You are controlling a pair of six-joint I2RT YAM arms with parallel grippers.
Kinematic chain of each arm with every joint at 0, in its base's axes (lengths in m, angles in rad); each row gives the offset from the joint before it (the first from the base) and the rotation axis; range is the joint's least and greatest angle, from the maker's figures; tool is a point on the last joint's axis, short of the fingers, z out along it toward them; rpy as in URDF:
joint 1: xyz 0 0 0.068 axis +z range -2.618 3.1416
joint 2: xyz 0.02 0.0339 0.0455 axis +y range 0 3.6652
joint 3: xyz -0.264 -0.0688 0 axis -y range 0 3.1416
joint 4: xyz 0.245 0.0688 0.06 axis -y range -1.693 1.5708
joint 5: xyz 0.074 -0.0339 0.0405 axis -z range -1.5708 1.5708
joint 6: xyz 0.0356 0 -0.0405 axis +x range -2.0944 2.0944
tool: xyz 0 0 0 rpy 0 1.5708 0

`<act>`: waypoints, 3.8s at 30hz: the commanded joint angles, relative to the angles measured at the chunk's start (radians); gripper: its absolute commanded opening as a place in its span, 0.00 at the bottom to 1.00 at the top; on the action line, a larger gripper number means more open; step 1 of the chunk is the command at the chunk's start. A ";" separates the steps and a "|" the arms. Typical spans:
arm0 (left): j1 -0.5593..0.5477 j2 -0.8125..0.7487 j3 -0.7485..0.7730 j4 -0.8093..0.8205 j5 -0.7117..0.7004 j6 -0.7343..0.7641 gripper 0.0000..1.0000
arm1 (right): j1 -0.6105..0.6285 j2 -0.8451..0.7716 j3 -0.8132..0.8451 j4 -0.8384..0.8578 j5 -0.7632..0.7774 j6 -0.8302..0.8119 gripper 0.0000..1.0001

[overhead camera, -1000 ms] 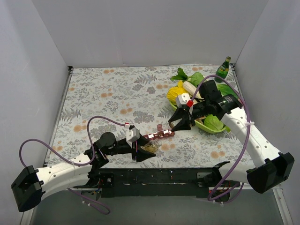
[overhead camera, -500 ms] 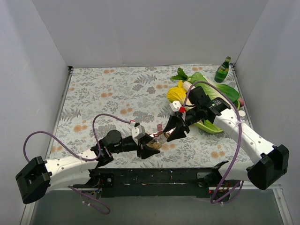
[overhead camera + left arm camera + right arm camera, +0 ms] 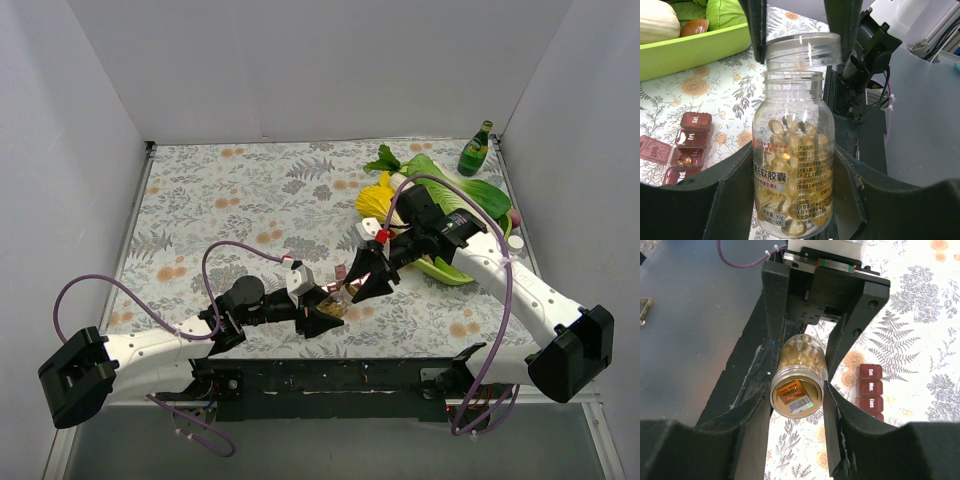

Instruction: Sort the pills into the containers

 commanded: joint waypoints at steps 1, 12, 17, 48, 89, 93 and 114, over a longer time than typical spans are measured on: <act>-0.007 -0.021 0.045 0.071 -0.008 0.004 0.00 | 0.010 0.005 0.004 0.045 0.050 0.035 0.22; -0.007 -0.045 0.036 0.079 -0.048 0.005 0.00 | 0.007 -0.015 -0.035 0.078 0.077 0.053 0.22; -0.007 -0.044 0.040 0.119 -0.088 -0.005 0.00 | 0.007 -0.011 -0.045 0.088 0.052 0.067 0.22; -0.007 -0.002 0.195 -0.131 -0.266 0.100 0.00 | 0.026 0.012 -0.136 0.290 0.176 0.373 0.21; -0.007 -0.090 0.062 -0.142 0.047 -0.002 0.00 | -0.042 0.020 0.018 -0.377 -0.075 -0.881 0.89; -0.007 -0.074 0.068 -0.127 0.050 -0.007 0.00 | -0.016 0.008 -0.005 -0.307 -0.083 -0.751 0.82; -0.007 -0.036 0.137 -0.122 -0.247 0.013 0.00 | 0.064 0.052 -0.119 0.287 0.153 0.440 0.23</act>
